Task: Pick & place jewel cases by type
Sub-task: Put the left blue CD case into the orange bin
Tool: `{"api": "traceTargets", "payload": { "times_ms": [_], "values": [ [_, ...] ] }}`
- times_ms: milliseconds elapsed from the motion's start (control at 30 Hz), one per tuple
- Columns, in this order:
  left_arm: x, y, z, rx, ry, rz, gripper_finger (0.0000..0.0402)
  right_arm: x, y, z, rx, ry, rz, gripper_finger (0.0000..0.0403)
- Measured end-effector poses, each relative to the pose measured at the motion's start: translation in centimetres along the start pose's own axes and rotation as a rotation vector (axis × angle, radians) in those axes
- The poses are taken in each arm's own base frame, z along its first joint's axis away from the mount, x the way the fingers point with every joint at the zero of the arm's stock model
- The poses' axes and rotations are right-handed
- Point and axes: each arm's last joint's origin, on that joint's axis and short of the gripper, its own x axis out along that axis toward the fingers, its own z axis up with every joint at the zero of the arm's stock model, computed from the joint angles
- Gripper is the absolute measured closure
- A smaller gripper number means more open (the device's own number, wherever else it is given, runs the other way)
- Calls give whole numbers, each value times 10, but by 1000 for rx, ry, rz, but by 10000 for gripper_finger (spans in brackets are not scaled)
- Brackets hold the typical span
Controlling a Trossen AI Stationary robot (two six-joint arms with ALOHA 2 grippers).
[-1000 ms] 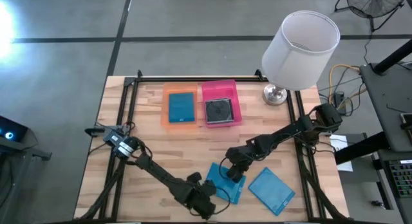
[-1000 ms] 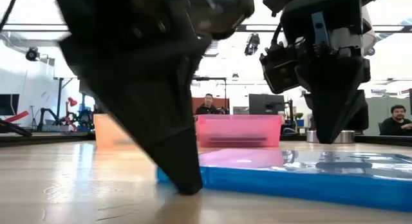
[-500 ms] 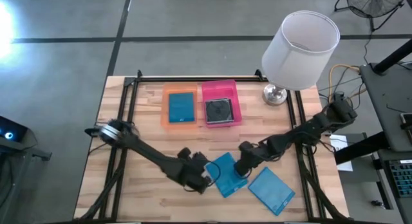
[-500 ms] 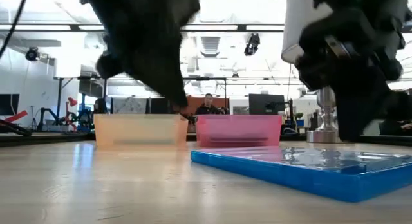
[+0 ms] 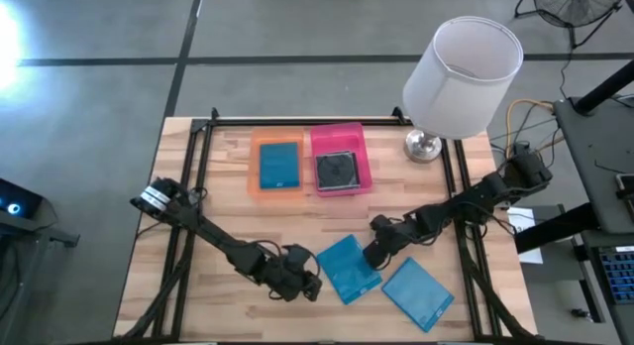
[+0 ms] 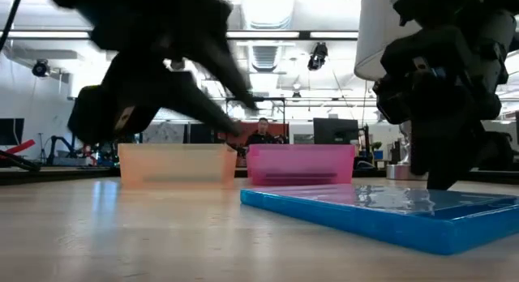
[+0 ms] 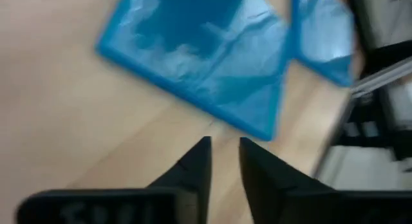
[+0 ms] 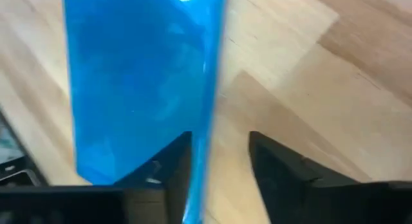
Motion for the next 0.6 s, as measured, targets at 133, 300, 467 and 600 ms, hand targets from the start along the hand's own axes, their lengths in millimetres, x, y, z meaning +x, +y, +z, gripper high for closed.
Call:
{"api": "traceTargets", "payload": {
  "times_ms": [133,300,467,600],
  "values": [
    [2,-5,0,-57,-11,-15,290,3,3,-1,-13,21,60,193],
    [21,-3,-7,-118,-5,20,272,12,-6,-3,9,46,86,164],
    [43,-8,-17,-120,36,28,272,15,-16,-5,30,44,117,161],
    [61,-13,-21,-115,46,30,272,18,-21,-5,42,64,146,161]
  ]
}}
